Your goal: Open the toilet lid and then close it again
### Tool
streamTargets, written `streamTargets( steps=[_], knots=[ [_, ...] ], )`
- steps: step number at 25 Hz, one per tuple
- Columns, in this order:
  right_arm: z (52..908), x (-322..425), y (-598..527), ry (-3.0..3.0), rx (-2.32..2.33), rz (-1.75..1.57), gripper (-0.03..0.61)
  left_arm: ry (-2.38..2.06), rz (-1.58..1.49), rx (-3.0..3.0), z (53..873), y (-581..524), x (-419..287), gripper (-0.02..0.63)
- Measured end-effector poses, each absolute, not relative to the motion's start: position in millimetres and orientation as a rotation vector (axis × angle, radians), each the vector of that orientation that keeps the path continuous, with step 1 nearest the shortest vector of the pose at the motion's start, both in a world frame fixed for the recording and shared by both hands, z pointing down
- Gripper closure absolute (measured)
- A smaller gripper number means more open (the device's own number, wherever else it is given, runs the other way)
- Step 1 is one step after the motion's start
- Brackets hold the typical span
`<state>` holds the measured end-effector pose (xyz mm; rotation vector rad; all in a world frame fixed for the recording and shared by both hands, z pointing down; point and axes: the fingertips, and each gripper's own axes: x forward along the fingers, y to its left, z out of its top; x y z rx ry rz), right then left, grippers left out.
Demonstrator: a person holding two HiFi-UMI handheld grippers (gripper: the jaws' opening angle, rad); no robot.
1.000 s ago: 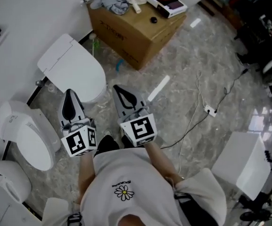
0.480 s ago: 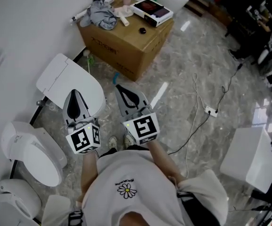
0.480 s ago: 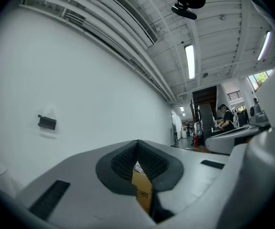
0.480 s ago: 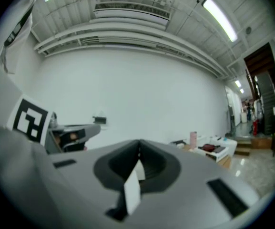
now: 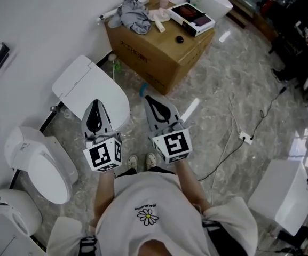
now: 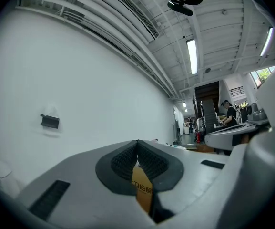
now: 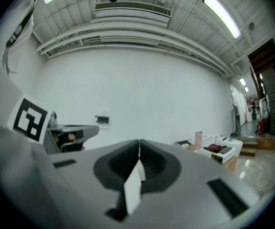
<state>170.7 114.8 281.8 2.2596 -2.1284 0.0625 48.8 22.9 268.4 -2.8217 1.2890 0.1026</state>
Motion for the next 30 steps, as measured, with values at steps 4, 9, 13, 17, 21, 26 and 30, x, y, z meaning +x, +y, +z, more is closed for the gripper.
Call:
streamTargets(
  steps=[4,9,13,17,21,26,30],
  knots=[
    [286,171,102,-2.165,2.228,0.083,0.548,1.331,0.091,-2.801,271,10,39,0.586],
    [294,173,82,-2.179,2.191,0.11,0.546,1.362,0.067,-2.79,279,-8,29,0.586],
    [303,171,61,-2.203,2.146,0.139,0.546,1.411,0.039,-2.775,292,-27,20,0.586],
    [319,162,49,-2.228,2.118,0.191,0.546,1.465,-0.019,-2.758,312,-40,7,0.586],
    [336,154,31,-2.241,2.049,0.224,0.546,1.497,-0.063,-2.748,329,-53,-1,0.584],
    [360,145,13,-2.253,1.992,0.262,0.546,1.501,-0.103,-2.76,352,-67,-8,0.574],
    [385,141,-2,-2.258,1.929,0.31,0.491,1.494,-0.148,-2.787,375,-77,-9,0.528]
  ],
)
